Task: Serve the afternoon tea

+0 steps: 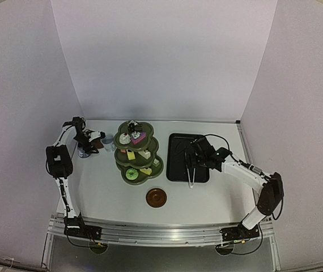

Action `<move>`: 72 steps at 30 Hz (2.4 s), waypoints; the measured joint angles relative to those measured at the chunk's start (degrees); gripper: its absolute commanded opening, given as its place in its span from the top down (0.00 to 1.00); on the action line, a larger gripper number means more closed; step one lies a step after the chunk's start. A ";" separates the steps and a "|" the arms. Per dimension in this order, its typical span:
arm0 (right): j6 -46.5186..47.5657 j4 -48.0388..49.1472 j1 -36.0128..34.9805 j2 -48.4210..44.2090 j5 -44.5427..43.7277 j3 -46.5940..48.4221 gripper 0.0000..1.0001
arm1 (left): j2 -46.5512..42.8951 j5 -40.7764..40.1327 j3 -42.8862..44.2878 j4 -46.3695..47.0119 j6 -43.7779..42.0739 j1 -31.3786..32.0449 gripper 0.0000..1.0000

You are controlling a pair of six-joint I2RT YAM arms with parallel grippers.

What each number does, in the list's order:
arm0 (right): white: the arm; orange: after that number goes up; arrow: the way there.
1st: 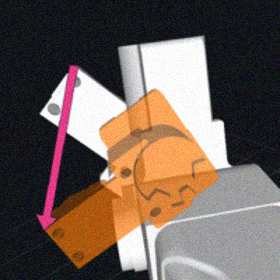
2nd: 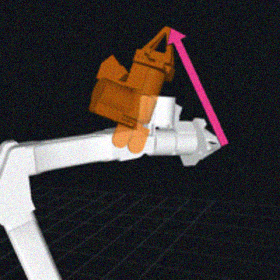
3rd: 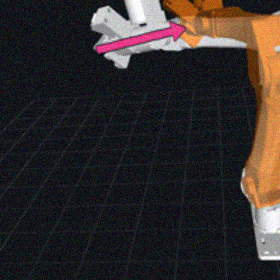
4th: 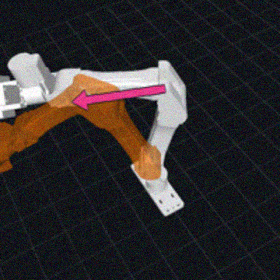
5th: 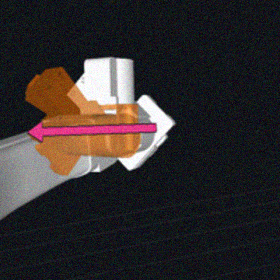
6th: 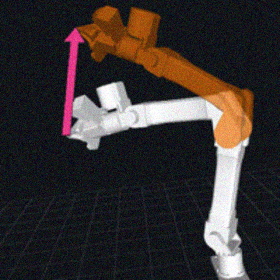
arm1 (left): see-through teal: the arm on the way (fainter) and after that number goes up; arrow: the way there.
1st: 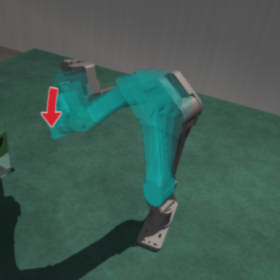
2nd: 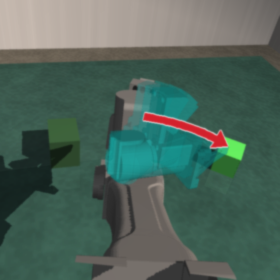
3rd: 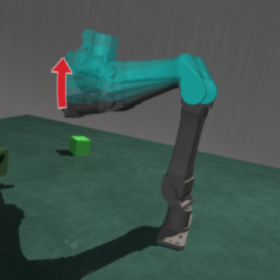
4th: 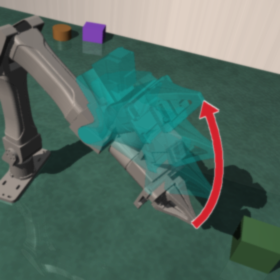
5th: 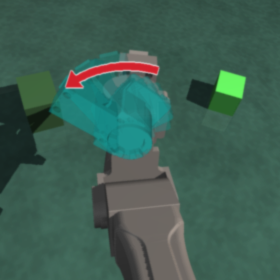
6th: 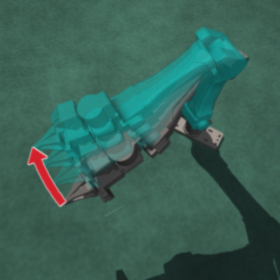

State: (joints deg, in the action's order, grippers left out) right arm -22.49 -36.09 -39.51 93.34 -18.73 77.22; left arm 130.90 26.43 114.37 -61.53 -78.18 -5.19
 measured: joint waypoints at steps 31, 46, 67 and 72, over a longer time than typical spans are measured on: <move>0.16 -1.94 0.00 3.19 2.46 2.17 0.16 | 13.06 -1.46 10.24 3.51 4.75 0.98 0.37; 0.18 -2.61 0.00 2.43 2.20 2.19 0.16 | 7.24 0.52 -0.34 5.28 2.36 0.59 0.39; 0.16 -2.67 0.00 -2.26 0.95 2.17 0.16 | -1.63 1.17 -15.22 4.42 -1.60 0.34 0.36; 0.08 -2.70 0.00 -2.43 0.93 2.15 0.16 | -4.40 1.54 -19.98 5.10 -2.88 0.13 0.35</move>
State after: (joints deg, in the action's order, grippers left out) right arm -22.40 -38.79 -39.51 90.91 -17.81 79.37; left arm 126.50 27.97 94.38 -56.42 -81.05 -5.06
